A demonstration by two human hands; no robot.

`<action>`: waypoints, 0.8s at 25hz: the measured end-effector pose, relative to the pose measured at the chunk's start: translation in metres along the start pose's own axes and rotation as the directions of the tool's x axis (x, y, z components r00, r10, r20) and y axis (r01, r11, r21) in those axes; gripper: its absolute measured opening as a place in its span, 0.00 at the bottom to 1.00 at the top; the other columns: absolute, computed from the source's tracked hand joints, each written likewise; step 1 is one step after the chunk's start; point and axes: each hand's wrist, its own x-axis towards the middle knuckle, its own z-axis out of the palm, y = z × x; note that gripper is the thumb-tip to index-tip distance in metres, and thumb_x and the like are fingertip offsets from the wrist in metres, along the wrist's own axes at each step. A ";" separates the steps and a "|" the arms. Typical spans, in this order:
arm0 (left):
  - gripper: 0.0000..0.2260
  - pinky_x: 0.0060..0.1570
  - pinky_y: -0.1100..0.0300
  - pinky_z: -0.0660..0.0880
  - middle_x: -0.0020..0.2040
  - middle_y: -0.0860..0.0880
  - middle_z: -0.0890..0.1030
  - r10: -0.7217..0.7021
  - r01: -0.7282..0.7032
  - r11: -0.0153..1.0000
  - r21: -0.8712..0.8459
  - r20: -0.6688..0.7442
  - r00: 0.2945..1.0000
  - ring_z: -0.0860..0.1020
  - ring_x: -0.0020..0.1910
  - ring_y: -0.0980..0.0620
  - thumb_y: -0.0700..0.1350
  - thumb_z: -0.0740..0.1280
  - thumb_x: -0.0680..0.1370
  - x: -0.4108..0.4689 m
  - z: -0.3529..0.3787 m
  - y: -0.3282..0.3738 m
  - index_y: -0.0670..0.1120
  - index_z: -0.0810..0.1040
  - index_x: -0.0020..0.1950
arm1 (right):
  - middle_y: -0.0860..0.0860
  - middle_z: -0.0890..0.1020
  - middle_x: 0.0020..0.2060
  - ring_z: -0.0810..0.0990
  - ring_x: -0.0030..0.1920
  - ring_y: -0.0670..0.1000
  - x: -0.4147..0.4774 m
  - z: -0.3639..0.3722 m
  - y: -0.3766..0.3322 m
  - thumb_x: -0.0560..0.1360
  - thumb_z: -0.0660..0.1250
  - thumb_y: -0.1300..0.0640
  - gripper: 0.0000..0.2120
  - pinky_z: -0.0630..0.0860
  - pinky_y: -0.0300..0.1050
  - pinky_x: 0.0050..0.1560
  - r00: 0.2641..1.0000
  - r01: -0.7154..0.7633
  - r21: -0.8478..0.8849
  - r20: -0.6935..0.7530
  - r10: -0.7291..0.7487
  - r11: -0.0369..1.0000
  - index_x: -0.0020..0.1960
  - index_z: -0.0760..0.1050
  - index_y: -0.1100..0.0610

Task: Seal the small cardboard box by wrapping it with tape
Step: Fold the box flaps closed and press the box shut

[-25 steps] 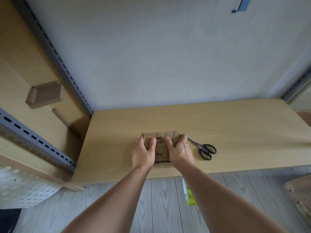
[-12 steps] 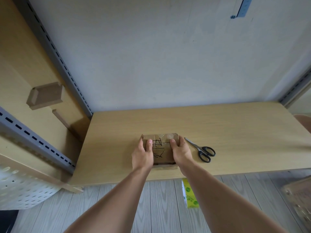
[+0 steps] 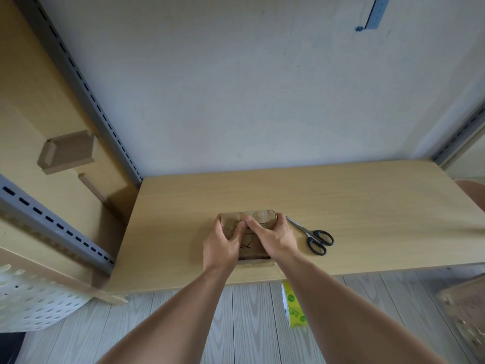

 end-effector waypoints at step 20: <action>0.23 0.62 0.54 0.69 0.67 0.41 0.79 -0.076 0.076 0.997 -0.007 -0.097 0.992 0.75 0.67 0.40 0.56 0.55 0.85 0.000 0.006 0.005 0.43 0.73 0.73 | 0.59 0.71 0.68 0.70 0.67 0.62 0.000 -0.002 0.003 0.82 0.49 0.39 0.27 0.67 0.57 0.69 0.998 0.059 -0.012 -0.003 -0.059 0.998 0.73 0.64 0.53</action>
